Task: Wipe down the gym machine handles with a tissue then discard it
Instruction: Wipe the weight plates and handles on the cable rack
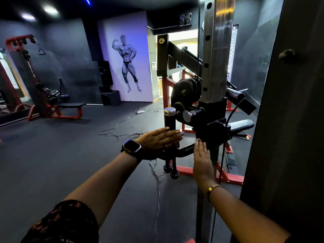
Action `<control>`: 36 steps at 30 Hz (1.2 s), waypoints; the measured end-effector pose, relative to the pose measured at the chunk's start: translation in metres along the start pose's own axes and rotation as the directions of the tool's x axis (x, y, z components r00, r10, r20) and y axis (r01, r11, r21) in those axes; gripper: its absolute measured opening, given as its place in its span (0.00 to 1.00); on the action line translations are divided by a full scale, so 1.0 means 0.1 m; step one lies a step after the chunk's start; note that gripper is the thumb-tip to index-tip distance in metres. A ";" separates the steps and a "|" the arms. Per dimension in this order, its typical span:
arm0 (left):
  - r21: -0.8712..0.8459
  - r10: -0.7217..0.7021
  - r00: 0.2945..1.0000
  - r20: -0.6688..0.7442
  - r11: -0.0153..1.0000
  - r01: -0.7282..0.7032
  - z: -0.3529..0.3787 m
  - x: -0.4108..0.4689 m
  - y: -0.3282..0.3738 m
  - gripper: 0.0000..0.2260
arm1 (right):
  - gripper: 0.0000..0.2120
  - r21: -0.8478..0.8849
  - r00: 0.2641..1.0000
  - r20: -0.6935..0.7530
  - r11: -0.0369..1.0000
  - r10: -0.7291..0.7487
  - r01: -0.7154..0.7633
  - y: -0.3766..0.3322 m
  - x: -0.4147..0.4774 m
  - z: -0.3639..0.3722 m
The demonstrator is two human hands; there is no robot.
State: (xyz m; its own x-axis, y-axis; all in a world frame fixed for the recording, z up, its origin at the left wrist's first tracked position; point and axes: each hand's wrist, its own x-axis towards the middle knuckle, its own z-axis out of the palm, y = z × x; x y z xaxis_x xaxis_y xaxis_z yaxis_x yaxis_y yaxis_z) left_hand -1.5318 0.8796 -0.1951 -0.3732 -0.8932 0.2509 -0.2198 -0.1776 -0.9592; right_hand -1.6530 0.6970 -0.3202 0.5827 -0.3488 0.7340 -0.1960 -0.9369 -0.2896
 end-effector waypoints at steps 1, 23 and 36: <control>-0.056 -0.017 1.000 0.026 0.998 0.019 -0.04 0.01 0.01 0.22 | 0.34 0.053 0.998 0.002 0.997 0.059 -0.059 -0.06 -0.05 0.01; -0.855 -0.415 0.851 0.323 0.257 0.450 -0.53 0.40 0.25 0.27 | 0.12 0.815 0.603 0.569 -0.281 0.559 -0.507 -0.83 0.10 -1.06; -0.509 -0.177 0.685 0.707 -0.799 0.319 -1.01 0.68 0.28 0.14 | 0.08 0.908 0.581 0.199 0.075 0.789 -0.412 -1.27 -0.39 -1.61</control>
State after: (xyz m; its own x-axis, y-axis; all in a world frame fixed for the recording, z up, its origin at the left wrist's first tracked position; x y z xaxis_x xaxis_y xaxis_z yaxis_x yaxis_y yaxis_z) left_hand -1.6541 0.8555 -0.1915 0.4208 -0.8721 0.2498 -0.4027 0.0671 0.9129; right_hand -1.7778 0.8257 -0.2129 0.3409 -0.9370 0.0759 0.4615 0.0964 -0.8819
